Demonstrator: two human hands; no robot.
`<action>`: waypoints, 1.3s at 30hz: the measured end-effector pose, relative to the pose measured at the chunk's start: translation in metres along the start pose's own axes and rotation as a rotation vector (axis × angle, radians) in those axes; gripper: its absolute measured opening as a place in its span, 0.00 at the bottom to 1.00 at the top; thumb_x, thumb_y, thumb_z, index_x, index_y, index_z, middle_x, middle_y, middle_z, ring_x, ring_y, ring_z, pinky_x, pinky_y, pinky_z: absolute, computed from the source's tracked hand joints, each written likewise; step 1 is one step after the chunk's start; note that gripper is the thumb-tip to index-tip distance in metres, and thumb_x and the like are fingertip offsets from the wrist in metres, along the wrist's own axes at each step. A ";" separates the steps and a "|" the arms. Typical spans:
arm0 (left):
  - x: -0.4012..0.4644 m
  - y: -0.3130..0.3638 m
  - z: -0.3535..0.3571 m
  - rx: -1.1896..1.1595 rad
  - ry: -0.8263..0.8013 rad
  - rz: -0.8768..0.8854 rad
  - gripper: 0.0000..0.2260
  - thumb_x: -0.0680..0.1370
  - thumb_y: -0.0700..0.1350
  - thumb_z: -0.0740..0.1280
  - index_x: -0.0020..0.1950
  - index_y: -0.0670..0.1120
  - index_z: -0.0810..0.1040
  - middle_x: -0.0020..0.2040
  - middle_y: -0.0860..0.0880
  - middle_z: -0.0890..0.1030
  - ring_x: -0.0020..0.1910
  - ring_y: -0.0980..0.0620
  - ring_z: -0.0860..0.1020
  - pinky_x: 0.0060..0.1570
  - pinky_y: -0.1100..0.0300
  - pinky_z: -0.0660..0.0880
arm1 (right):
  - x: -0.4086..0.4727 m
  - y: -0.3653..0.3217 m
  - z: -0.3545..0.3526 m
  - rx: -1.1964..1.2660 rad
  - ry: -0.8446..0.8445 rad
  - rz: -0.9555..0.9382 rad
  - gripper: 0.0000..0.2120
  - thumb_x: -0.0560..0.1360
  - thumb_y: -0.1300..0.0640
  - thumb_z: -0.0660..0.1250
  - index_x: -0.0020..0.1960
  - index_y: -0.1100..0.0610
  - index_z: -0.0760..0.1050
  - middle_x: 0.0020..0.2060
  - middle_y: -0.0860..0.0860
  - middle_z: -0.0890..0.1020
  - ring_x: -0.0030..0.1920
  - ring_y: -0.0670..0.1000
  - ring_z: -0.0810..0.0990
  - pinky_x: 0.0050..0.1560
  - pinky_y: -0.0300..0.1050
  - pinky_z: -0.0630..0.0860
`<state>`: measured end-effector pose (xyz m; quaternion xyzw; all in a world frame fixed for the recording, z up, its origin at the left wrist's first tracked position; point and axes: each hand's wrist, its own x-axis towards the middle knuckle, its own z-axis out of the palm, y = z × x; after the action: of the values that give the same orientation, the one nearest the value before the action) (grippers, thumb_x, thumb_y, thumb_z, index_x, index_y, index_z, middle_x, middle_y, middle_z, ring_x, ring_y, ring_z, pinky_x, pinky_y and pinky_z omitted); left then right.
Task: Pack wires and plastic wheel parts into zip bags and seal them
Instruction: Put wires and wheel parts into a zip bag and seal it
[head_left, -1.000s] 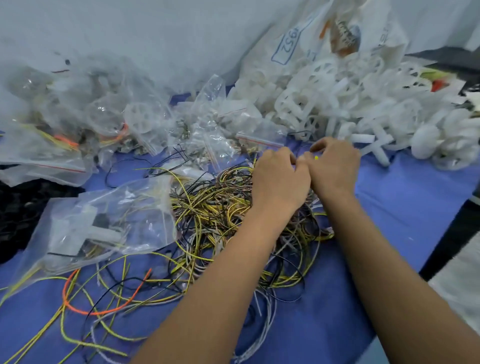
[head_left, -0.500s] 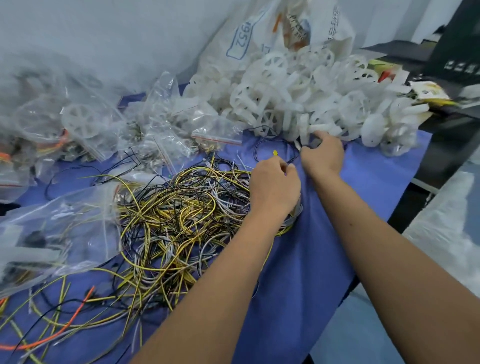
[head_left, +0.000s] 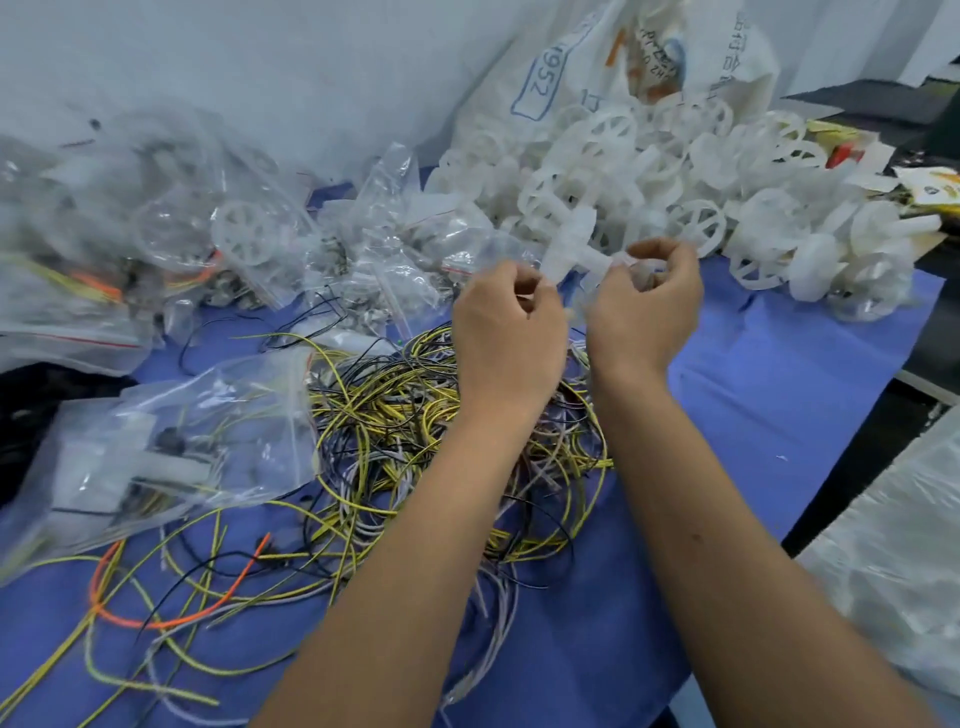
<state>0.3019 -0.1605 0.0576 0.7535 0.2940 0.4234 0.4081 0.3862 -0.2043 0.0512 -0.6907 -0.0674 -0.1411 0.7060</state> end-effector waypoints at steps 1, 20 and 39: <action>0.000 -0.004 -0.017 0.047 0.037 0.036 0.05 0.79 0.44 0.67 0.46 0.47 0.82 0.44 0.50 0.83 0.45 0.52 0.80 0.50 0.54 0.77 | -0.009 -0.006 0.006 0.039 -0.013 0.000 0.08 0.74 0.62 0.65 0.52 0.53 0.73 0.38 0.48 0.77 0.36 0.49 0.74 0.42 0.53 0.77; -0.039 -0.107 -0.195 0.571 0.245 -0.063 0.07 0.77 0.48 0.72 0.49 0.47 0.77 0.50 0.48 0.77 0.46 0.46 0.76 0.44 0.54 0.69 | -0.127 -0.017 0.092 -0.224 -0.533 -0.156 0.16 0.69 0.59 0.77 0.55 0.52 0.81 0.38 0.46 0.81 0.36 0.42 0.79 0.49 0.47 0.83; -0.042 -0.121 -0.192 0.251 0.357 -0.289 0.11 0.73 0.38 0.72 0.52 0.48 0.75 0.36 0.55 0.79 0.37 0.56 0.78 0.38 0.60 0.74 | -0.168 -0.021 0.093 0.238 -0.772 0.335 0.07 0.81 0.58 0.67 0.45 0.59 0.75 0.42 0.54 0.80 0.44 0.50 0.78 0.51 0.50 0.79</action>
<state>0.1013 -0.0638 -0.0042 0.6620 0.5162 0.4469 0.3092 0.2299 -0.0939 0.0258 -0.6079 -0.2294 0.2527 0.7169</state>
